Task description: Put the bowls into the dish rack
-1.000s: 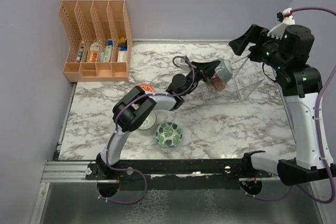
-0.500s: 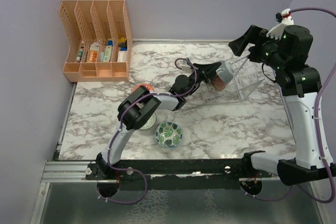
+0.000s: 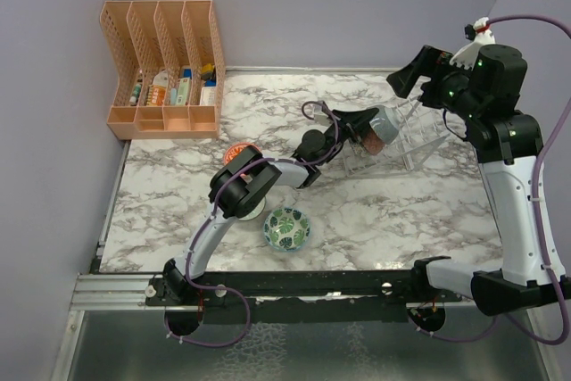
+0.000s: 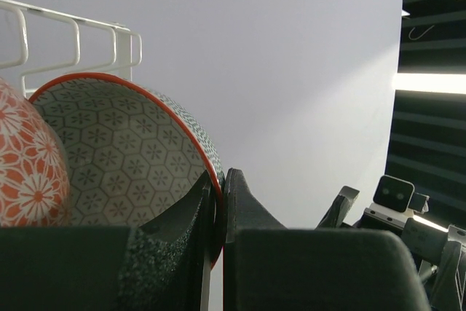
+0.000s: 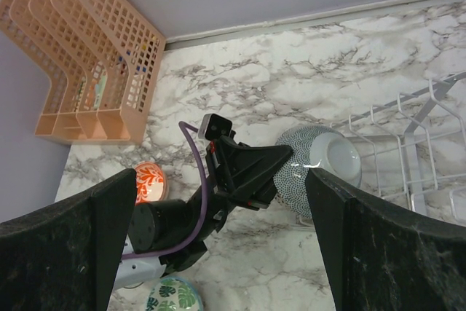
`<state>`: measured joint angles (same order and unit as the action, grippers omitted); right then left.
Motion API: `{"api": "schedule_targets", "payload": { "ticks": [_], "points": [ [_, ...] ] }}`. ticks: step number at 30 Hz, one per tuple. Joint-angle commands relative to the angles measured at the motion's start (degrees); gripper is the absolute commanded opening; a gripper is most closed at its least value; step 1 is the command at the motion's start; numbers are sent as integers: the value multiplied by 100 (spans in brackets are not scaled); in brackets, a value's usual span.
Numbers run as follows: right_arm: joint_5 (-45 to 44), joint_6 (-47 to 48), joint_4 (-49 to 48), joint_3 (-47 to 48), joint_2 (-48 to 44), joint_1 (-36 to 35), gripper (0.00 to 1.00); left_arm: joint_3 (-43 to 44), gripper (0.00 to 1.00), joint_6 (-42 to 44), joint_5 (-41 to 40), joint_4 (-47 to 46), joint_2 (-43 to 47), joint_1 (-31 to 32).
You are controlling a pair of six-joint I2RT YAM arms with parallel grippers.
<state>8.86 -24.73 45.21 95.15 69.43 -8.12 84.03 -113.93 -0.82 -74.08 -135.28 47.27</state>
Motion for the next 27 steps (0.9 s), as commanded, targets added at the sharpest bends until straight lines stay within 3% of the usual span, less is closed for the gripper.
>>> {"api": "schedule_targets", "payload": {
  "ticks": [1,10,27],
  "points": [
    [54,115,-92,-58,7,39,100,138,0,-4,174,-327,1,-36],
    [28,183,-58,-6,76,39,100,418,1,183,538,209,-111,-183],
    [19,205,-101,-70,152,41,100,635,15,477,1229,1151,-154,-411]
  ]
}}
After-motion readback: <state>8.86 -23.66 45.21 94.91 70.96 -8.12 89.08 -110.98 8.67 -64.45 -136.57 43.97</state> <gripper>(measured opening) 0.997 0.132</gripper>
